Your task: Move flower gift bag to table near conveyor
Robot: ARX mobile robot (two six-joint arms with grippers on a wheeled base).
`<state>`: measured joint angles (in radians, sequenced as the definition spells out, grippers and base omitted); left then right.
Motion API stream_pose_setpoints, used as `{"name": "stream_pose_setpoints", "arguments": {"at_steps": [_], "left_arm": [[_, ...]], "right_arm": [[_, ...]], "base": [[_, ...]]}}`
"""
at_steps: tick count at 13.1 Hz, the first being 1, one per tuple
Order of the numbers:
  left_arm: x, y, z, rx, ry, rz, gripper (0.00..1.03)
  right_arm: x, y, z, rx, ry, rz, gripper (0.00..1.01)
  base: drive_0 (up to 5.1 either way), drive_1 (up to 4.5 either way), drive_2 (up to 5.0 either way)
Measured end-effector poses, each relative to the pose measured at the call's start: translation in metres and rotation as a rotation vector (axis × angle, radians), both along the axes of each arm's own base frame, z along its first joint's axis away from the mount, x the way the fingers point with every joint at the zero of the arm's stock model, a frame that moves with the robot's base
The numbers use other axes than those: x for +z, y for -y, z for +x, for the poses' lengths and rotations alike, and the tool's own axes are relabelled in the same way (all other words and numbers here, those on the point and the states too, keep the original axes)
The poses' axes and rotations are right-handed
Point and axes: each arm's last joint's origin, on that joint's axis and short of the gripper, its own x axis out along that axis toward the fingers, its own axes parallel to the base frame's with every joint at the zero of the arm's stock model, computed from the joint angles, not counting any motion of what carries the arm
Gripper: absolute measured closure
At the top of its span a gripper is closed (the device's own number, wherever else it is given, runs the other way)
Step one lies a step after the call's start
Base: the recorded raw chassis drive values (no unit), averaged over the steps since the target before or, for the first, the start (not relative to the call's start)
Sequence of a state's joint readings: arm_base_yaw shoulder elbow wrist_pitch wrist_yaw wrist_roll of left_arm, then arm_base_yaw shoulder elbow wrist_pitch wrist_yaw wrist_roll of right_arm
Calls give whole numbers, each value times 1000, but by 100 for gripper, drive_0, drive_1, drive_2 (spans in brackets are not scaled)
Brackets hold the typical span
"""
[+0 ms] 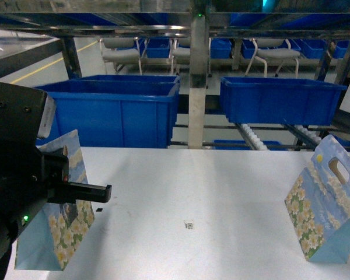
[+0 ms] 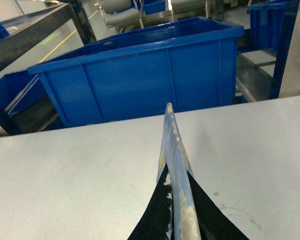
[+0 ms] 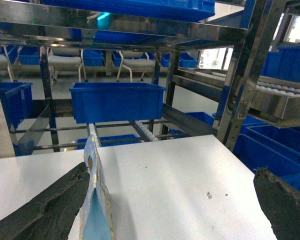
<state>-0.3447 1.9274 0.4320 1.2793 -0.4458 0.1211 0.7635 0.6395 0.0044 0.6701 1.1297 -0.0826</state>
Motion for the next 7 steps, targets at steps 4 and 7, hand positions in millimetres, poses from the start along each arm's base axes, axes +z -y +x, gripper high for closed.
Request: {"name": "stream_pose_setpoints", "arguments": {"at_steps": [4,7], "left_arm": [[-10,29,53,37,67,-19,101],[-30,25,60,64,25,2,101]], "right_arm": [[0,0,0,0,0,-1,3],[0,0,0,0,0,0,3]], "base": [[0,0,0],[0,0,0]]}}
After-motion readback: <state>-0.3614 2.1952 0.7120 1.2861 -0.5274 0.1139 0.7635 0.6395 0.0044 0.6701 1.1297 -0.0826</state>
